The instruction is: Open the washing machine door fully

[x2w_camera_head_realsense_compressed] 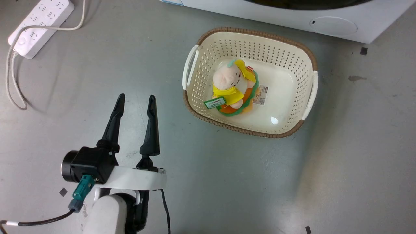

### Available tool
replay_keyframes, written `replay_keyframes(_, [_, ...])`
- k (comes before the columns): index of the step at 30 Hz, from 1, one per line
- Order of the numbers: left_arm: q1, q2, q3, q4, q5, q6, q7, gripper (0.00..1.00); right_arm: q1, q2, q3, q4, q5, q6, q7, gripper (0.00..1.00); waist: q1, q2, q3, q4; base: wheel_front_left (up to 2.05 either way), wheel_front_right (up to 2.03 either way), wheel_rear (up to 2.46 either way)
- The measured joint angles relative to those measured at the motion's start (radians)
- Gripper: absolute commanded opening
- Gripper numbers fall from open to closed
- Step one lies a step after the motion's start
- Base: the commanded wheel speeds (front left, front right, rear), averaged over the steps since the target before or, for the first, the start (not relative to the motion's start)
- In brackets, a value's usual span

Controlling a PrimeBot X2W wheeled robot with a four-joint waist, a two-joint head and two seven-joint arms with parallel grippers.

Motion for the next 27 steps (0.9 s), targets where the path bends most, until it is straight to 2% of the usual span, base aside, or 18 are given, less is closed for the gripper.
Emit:
replay_keyframes(6, [0.0, 0.0, -0.005, 0.016, -0.012, 0.007, -0.013, 1.0, 0.027, 0.003, 0.008, 0.071, 0.044, 0.0, 0.089, 0.0, 0.0, 0.0, -0.043, 0.005, 0.0, 0.0, 0.0])
replay_keyframes(8, [0.009, 0.0, -0.014, 0.032, -0.012, 0.008, -0.021, 1.0, 0.098, 0.023, 0.036, 0.06, 0.061, 0.0, 0.146, 0.0, -0.0001, 0.0, -0.092, -0.001, 0.0, 0.0, 0.0])
replay_keyframes(18, [0.095, 0.0, -0.032, 0.071, 0.007, 0.012, -0.021, 1.0, 0.472, 0.163, 0.079, -0.142, 0.095, 0.0, 0.266, 0.0, -0.0003, 0.0, -0.266, -0.028, 0.0, 0.0, 0.0])
replay_keyframes(27, [0.169, 0.0, -0.04, 0.09, 0.025, 0.007, -0.021, 1.0, 0.723, 0.268, 0.133, -0.35, 0.143, 0.0, 0.359, 0.0, -0.0004, 0.0, -0.387, -0.032, 0.0, 0.0, 0.0])
